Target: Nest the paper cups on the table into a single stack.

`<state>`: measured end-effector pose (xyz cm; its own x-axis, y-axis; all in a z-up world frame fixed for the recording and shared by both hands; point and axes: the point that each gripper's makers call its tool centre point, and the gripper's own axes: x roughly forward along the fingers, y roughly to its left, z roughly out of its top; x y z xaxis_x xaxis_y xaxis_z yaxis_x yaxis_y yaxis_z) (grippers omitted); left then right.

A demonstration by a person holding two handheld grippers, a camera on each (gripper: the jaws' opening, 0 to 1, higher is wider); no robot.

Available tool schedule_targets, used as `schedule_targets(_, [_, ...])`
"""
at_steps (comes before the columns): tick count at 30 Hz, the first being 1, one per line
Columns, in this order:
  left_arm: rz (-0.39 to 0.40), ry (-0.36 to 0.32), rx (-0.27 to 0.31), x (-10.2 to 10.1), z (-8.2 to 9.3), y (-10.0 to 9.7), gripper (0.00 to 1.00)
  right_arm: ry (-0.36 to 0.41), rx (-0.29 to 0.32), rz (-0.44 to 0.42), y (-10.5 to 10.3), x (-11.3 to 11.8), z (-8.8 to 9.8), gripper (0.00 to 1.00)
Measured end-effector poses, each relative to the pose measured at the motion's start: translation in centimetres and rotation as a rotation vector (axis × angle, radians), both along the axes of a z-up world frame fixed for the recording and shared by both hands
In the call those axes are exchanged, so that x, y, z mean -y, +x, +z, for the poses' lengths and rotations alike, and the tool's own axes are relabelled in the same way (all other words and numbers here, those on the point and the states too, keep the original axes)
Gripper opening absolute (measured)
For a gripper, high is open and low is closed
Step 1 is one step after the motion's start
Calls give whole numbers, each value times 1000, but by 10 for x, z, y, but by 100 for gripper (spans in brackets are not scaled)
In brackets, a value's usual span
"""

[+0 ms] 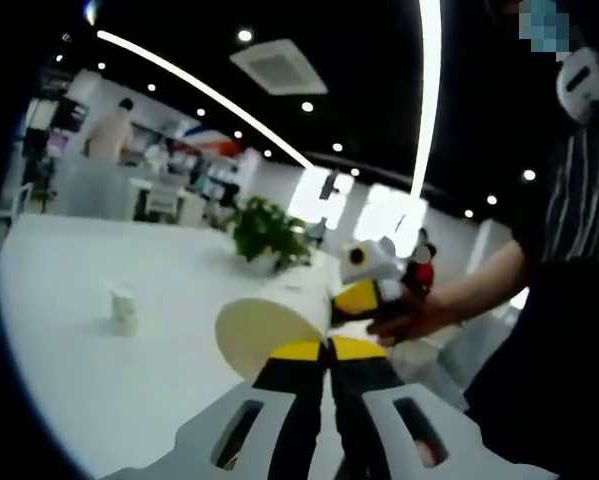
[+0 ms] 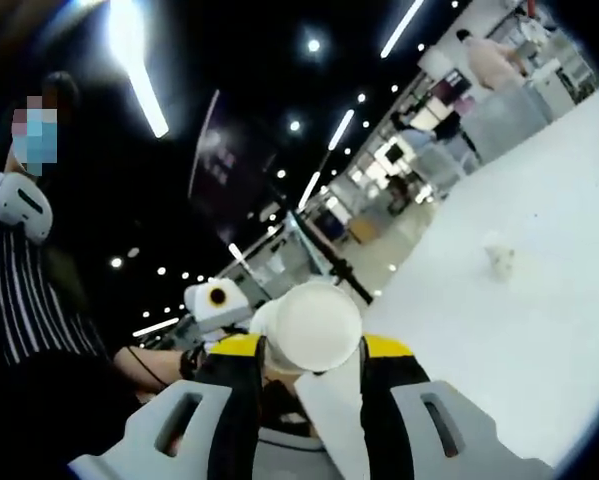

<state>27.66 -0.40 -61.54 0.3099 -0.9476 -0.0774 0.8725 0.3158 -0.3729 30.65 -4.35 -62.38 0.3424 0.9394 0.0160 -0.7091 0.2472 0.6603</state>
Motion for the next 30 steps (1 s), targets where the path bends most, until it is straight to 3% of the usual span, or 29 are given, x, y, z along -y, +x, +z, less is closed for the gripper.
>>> schedule_targets(11, [-16, 51, 22, -3, -2, 1, 0, -59, 58, 3, -1, 0, -3, 34])
schedule_targets(20, [-35, 106, 50, -4, -4, 3, 0, -143, 160, 20, -8, -4, -2, 43])
schedule_targets(30, [-56, 132, 55, -3, -9, 6, 0, -218, 217, -14, -5, 5, -4, 56])
